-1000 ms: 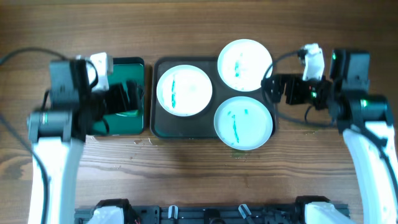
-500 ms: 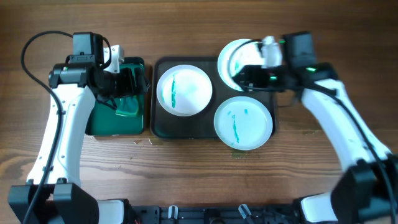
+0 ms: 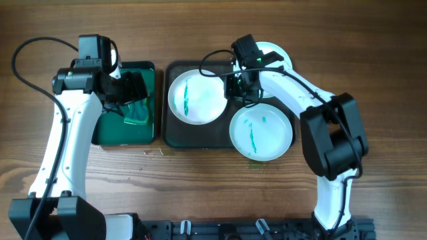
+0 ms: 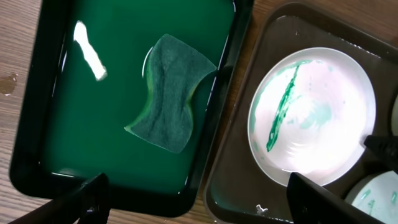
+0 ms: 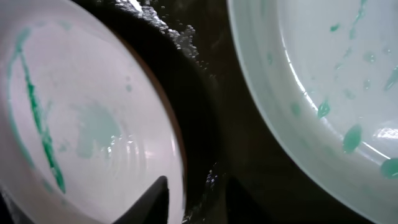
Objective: Clean dirty plates on tray and stack at the side
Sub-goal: 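Reach the left gripper to the sponge and the right gripper to the left plate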
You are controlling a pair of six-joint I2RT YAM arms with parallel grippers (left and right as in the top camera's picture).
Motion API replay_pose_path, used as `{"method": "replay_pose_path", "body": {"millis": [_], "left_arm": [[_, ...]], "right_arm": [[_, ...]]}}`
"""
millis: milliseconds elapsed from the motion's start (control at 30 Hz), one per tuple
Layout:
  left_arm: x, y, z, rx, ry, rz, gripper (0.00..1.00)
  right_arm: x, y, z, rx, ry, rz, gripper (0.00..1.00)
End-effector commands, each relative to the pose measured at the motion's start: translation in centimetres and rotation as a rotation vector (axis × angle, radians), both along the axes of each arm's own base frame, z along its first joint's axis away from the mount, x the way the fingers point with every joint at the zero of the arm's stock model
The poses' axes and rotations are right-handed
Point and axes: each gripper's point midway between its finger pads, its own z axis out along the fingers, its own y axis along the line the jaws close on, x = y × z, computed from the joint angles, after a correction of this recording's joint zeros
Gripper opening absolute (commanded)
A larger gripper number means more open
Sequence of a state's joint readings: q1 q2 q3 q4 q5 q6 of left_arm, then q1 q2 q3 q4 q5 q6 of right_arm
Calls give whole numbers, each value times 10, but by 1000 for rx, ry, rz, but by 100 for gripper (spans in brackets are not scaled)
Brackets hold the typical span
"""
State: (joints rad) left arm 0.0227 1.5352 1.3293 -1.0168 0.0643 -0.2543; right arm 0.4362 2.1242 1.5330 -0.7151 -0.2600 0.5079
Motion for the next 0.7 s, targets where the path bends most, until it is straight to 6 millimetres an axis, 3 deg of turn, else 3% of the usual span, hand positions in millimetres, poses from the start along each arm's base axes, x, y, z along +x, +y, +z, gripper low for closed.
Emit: {"method": "replay_pose_path", "body": {"millis": [0,267,333,467,533,667], "left_arm": [[5,10,4,32,-12,40,90],[10,10,-20,31,52,39,92],[12,10,-30,31,77,38,91],[18,10,-51,37,116,12,88],[23,10,-62,48,125,-28,83],[28,10,-85,64,164,-95,63]], "right_arm": [[7,6,-5,-9,-20,-17,24],[6,18,-24,-7,-11,-12,13],[5,17,-31,-14,5,-18,4],[4,17,-33,-17,10,-18,4],[4,17,-33,-17,11,-17,4],[3,17,-34,-19,9,-8,4]]}}
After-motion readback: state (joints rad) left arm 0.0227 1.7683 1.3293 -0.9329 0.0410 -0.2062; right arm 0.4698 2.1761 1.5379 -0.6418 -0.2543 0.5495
